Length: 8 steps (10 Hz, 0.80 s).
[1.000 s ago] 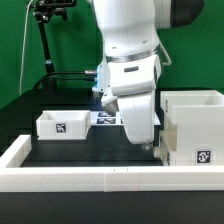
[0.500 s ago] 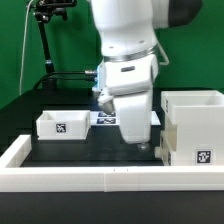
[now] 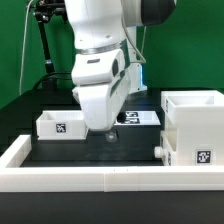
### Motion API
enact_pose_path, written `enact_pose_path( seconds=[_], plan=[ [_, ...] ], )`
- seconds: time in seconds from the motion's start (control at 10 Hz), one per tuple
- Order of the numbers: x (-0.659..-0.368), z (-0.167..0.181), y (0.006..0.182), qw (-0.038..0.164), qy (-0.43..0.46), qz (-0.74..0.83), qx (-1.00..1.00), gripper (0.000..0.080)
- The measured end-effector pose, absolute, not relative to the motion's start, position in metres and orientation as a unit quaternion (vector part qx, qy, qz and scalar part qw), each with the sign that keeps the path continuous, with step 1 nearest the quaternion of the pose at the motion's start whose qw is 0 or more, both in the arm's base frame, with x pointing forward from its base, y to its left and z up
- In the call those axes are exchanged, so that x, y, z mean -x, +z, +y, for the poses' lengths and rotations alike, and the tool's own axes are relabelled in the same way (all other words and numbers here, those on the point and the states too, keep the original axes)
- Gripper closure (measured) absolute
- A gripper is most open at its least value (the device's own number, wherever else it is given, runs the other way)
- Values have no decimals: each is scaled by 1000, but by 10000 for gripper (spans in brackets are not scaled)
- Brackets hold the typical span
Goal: Assemble drawer
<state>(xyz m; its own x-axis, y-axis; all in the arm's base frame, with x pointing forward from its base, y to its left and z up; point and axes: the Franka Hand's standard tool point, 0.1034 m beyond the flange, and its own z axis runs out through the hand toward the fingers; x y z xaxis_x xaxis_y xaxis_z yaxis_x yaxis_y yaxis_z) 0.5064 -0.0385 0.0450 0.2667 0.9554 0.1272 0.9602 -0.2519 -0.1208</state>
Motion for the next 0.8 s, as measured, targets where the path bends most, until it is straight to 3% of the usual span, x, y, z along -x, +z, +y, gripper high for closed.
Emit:
enact_pose_path(
  seconds=[0.4, 0.8],
  plan=[
    [-483, -72, 53, 82, -10, -595, 799, 150],
    [-483, -70, 52, 82, -9, -592, 802, 150]
  ],
)
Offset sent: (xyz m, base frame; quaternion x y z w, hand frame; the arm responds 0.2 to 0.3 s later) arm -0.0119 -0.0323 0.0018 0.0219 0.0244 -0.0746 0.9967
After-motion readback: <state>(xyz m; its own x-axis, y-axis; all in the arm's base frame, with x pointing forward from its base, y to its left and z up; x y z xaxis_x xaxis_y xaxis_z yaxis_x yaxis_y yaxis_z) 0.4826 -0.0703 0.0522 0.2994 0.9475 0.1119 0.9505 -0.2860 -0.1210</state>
